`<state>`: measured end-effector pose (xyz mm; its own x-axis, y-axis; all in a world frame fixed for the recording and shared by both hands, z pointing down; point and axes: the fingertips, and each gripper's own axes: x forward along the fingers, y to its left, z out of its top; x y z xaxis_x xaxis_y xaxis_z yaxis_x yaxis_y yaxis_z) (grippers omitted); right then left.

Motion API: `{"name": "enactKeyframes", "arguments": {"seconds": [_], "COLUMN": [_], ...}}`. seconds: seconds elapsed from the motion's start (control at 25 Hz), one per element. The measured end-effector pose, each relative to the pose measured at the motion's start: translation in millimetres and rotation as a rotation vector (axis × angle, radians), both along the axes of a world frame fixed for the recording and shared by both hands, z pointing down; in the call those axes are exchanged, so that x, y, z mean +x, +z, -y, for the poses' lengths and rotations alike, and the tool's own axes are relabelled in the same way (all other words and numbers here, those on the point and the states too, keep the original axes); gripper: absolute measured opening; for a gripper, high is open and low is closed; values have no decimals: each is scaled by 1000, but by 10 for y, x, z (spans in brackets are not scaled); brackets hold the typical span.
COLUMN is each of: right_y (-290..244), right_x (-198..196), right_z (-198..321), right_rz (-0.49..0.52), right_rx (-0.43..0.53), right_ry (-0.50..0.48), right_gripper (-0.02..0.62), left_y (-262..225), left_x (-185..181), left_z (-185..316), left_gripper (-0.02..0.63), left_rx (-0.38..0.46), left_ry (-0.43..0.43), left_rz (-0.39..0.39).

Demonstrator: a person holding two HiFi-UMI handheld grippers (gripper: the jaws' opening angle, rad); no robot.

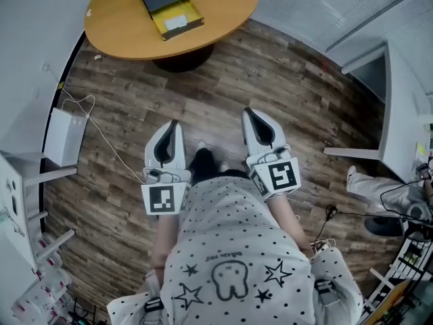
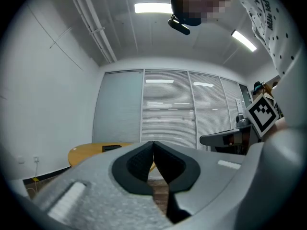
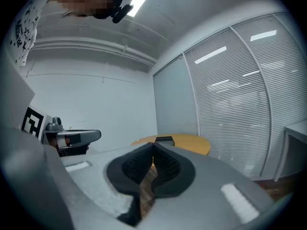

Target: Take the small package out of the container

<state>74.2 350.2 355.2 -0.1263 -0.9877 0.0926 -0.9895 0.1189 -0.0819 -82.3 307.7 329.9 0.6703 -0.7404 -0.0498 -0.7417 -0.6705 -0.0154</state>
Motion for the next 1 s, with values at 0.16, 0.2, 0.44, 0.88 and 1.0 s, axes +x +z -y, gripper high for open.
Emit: {"name": "enactKeyframes", "arguments": {"seconds": [0.16,0.2,0.44,0.88,1.0], "right_y": [-40,-35,58,150,152], "right_x": [-47,-64,-129,-222,-266], "right_z": [307,368,645,900,974], "right_rz": [2,0,14,21,27], "right_rx": [-3,-6,-36,-65,-68], "right_ry": [17,22,75,66,45], "right_gripper": [5,5,5,5,5], "left_y": [8,16,172,308,309], "left_x": [-129,-155,-271,-516,-509], "left_z": [355,431,787,1049,1088], "left_gripper": [9,9,9,9,9], "left_rx": [-38,-42,-72,-116,-121], "left_ry": [0,6,57,9,1], "left_rz": [16,14,21,12,14]}}
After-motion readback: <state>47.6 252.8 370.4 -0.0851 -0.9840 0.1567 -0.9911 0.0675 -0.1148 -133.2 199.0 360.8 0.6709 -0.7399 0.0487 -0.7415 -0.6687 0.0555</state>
